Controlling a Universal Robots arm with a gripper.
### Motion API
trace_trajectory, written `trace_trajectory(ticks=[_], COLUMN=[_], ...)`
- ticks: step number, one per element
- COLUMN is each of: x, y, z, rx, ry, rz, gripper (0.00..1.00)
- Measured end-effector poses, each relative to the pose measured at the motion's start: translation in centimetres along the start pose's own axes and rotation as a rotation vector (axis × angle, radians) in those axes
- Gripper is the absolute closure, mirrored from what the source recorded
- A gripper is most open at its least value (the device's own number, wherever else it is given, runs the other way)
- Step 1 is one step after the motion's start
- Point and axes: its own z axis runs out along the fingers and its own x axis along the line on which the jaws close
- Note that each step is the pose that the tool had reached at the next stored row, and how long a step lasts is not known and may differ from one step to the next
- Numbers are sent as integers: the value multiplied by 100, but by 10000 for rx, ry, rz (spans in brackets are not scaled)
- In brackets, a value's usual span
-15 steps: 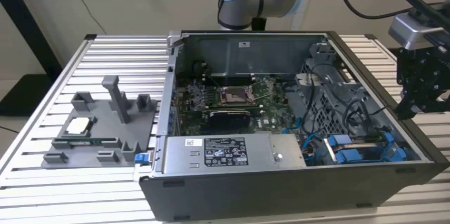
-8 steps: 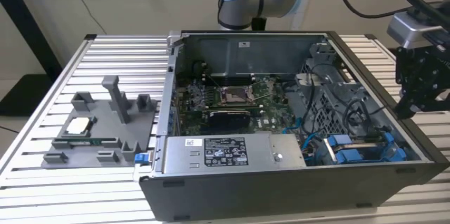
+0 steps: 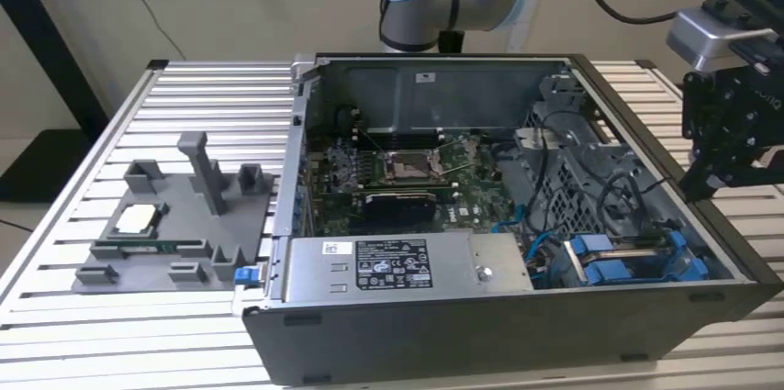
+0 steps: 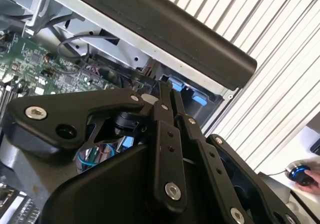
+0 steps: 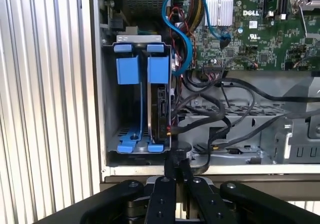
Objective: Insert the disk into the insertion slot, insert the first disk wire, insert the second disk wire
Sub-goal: 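Insert the second disk wire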
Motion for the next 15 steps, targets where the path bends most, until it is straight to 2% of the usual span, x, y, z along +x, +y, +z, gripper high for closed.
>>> trace_trajectory(ticks=[3, 4, 5, 15], x=[-14, -14, -15, -32], y=[76, 83, 83, 85], z=[-8, -9, -9, -9], rx=[-62, -62, -63, -63], ry=[-43, -84, -92, -96], rz=[5, 9, 9, 10], gripper=[84, 84, 84, 84])
